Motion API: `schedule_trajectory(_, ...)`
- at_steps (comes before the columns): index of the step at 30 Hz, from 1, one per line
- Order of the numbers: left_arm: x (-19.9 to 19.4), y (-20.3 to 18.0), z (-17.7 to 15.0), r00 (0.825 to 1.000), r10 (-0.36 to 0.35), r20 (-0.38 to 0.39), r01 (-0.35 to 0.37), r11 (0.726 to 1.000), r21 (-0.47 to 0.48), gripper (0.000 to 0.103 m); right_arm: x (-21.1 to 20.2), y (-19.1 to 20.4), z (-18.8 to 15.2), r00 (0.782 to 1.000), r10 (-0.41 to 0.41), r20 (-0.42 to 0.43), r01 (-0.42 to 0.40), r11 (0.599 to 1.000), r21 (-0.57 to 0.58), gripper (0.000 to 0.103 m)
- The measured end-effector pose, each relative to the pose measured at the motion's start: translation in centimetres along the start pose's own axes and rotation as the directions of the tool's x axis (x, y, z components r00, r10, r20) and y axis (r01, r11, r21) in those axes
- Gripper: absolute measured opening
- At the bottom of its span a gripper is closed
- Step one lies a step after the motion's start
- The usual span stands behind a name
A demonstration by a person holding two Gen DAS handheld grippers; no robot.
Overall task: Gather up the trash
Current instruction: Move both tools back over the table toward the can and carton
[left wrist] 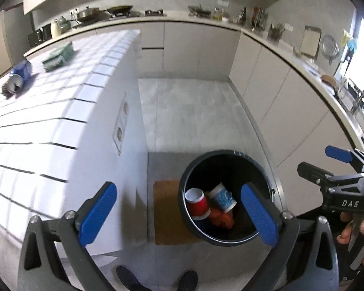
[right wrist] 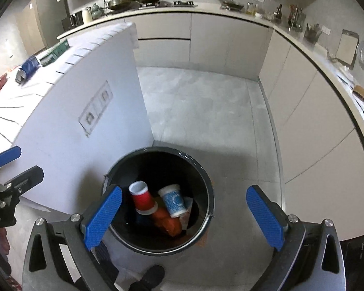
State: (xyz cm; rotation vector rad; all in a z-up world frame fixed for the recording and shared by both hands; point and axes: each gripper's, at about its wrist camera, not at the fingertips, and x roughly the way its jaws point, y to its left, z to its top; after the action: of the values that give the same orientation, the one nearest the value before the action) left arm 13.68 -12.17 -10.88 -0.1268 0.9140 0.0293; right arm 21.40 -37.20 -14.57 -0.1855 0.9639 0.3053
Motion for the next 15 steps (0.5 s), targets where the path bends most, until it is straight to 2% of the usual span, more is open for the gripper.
schedule_trajectory(6,-2.2,2.5,0.2,0.999,0.032,0.043,-0.030,0.999,-0.043,0.103,-2.2,2.9,1.0,0.998,0.014,0.057,-0.012,1.000,-0.029,0.103)
schedule_trajectory(15,-4.5,7.8,0.3,0.992,0.079,0.095,-0.067,0.991,-0.119,0.103,-4.0,8.4,3.0,0.990,0.085,0.114,-0.076,0.994,-0.082,0.103)
